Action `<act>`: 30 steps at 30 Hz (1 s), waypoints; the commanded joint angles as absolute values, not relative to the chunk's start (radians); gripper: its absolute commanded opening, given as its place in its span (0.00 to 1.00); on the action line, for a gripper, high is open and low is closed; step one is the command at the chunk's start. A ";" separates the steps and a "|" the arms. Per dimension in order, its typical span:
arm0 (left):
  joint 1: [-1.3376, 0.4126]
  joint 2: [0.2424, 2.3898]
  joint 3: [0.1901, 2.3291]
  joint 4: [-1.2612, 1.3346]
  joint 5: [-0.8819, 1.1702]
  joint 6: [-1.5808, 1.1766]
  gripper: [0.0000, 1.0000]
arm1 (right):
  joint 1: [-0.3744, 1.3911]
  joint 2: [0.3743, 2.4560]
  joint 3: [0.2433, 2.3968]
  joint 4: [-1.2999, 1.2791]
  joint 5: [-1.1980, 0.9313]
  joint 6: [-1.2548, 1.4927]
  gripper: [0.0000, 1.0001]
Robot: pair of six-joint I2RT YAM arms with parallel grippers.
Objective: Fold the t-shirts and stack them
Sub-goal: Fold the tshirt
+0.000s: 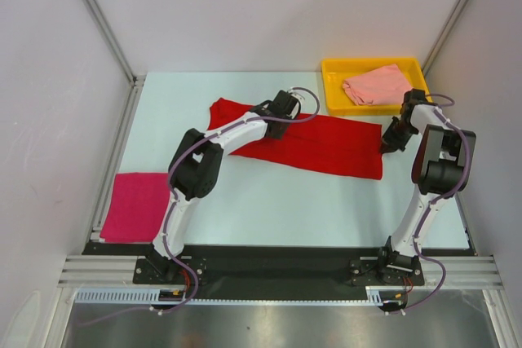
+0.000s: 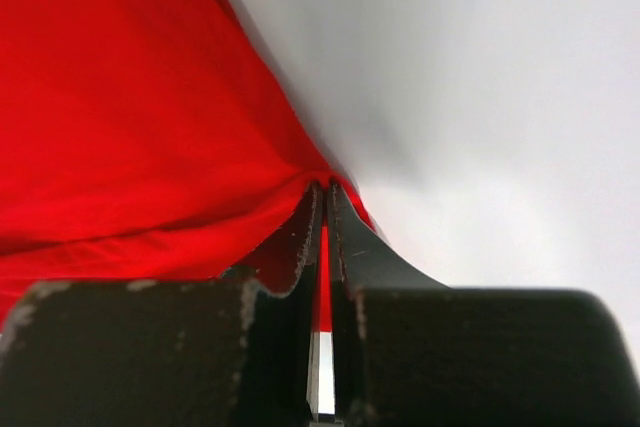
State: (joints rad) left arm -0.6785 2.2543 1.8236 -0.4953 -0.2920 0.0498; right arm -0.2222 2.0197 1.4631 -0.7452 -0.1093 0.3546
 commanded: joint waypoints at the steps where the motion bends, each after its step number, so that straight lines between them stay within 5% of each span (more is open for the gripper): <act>1: -0.663 2.229 1.878 -0.468 -0.334 0.012 0.00 | -0.238 1.977 1.462 -0.749 -0.083 0.348 0.02; 14: -0.650 2.287 1.930 -0.497 -0.334 0.015 0.00 | -0.268 1.967 1.436 -0.721 -0.112 0.376 0.02; 16: -0.650 2.302 1.956 -0.511 -0.327 0.021 0.02 | -0.268 1.979 1.446 -0.726 -0.115 0.377 0.12; 18: -0.650 2.316 1.973 -0.515 -0.325 0.020 0.22 | -0.268 1.982 1.451 -0.745 -0.106 0.382 0.20; 22: -0.644 2.339 2.075 -0.606 -0.337 -0.008 0.39 | -0.270 1.950 1.456 -0.776 -0.068 0.388 0.34; 24: -0.643 2.326 2.127 -0.676 -0.366 -0.052 0.58 | -0.268 1.927 1.462 -0.808 -0.048 0.388 0.40; 30: -0.536 2.062 1.891 -0.693 -0.327 -0.150 0.68 | -0.250 1.810 1.415 -0.841 -0.099 0.377 0.68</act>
